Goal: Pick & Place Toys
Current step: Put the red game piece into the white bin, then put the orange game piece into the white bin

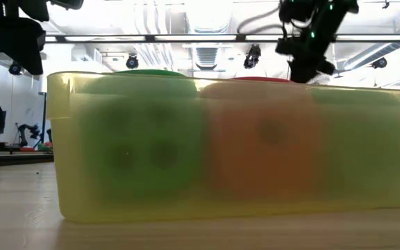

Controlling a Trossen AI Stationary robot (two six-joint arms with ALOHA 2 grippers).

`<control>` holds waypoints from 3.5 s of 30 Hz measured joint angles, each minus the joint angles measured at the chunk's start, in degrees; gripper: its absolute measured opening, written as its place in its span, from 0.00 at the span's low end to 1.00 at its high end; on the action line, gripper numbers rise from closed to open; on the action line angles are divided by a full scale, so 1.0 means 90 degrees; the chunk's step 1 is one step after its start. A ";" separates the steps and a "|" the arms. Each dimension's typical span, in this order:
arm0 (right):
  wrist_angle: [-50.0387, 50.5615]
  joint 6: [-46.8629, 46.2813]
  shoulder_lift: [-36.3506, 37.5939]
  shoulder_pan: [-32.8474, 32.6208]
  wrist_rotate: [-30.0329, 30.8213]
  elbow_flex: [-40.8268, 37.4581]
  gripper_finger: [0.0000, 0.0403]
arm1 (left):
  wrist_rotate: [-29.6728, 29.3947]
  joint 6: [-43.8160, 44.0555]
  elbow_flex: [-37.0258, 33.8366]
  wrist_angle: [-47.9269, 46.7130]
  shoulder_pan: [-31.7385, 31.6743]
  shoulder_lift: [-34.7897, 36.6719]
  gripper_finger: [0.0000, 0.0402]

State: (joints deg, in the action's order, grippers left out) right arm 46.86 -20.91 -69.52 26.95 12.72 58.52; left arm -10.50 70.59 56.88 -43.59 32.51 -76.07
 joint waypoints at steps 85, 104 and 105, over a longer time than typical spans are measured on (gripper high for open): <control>0.1323 0.0114 -0.1940 0.0703 -0.0914 -0.0289 0.44 | -0.0013 0.0209 -0.0324 0.0097 0.0005 -0.0005 0.92; 0.1432 0.0174 -0.0769 0.0522 -0.0943 -0.0289 0.45 | 0.1124 -0.0651 -0.0282 0.0175 0.0795 -0.0005 0.92; 0.1431 0.0154 -0.0696 0.0471 -0.0946 -0.0289 0.45 | 0.1124 -0.0622 -0.0282 0.0180 0.0895 -0.0005 0.92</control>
State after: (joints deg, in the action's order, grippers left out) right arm 59.74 -19.52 -75.78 31.19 4.21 55.92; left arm -0.38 64.99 54.35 -41.98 40.57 -76.12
